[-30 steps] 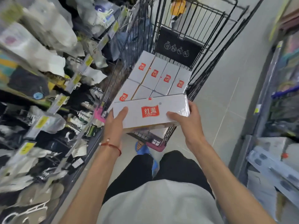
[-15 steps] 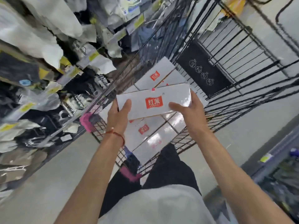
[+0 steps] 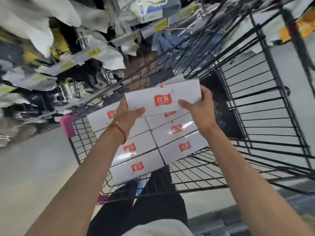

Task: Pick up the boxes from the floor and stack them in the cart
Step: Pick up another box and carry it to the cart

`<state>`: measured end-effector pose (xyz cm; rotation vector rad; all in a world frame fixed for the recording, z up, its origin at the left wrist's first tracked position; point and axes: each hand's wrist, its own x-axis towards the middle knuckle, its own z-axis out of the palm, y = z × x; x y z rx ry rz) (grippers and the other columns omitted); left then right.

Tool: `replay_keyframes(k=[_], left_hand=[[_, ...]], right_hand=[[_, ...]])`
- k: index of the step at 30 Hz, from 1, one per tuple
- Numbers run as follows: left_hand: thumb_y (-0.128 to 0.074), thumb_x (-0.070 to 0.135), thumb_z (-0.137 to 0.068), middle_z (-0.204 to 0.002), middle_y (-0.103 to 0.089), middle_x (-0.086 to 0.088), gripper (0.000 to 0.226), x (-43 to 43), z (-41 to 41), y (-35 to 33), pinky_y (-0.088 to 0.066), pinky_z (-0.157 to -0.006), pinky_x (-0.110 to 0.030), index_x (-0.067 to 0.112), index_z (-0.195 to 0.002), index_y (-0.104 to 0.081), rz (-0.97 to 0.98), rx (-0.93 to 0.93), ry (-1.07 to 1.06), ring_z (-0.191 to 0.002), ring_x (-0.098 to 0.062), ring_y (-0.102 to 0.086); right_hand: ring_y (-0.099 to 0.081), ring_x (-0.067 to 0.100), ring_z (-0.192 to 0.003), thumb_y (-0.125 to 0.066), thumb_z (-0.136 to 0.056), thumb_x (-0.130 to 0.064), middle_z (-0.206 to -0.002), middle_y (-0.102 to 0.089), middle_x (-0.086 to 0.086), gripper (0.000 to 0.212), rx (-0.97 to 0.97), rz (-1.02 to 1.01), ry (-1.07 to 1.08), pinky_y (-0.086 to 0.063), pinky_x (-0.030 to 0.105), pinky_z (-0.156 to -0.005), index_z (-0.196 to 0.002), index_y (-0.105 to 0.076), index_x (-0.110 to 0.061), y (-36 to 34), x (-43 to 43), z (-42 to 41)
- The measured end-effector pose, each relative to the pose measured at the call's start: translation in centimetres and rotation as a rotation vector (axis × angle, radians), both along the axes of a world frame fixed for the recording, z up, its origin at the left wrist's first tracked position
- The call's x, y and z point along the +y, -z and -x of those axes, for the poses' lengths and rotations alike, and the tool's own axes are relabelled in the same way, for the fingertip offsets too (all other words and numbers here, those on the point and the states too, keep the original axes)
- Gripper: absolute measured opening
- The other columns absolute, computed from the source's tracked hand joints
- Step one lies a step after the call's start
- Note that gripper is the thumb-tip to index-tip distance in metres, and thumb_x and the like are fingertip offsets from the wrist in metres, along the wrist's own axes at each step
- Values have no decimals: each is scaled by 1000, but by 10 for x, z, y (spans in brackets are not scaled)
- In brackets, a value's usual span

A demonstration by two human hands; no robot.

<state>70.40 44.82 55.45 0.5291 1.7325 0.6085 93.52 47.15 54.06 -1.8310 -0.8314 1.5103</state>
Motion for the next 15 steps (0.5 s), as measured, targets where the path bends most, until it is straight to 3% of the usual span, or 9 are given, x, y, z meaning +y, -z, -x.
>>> replay_keyframes(k=[5,8,11,15], left_hand=[[-69,4,-90,-128,-64,-4,61,21,-10,25,-47,-105,-37,15,-143,-43,9,29,-22,-118,-21,-61],[-68,7,-92,-127,-64,-1,60,25,-18,33,-50,-91,-23,16,-144,-41,7,46,-41,-114,-17,-61],[-66,10,-94,-122,-61,5,57,27,-22,38,-43,-72,-7,19,-144,-40,-22,76,-39,-104,-6,-59],[-67,11,-93,-124,-61,6,59,26,-24,41,-42,-72,-6,19,-146,-40,-43,105,-55,-101,-3,-58]], right_hand=[[-59,12,-121,-86,-80,-10,-135,-60,-3,75,-42,-24,-72,-53,22,-90,-143,-48,-22,31,40,-9],[-62,16,-122,-86,-80,-13,-133,-64,-3,76,-30,-28,-104,-58,36,-97,-144,-48,-24,44,54,-11],[-62,16,-122,-82,-85,-9,-133,-61,-2,74,-17,-47,-109,-60,35,-96,-145,-43,-21,50,60,-10],[-59,18,-126,-84,-83,-20,-137,-59,-1,76,-46,-94,-170,-58,45,-100,-145,-40,-24,50,61,-9]])
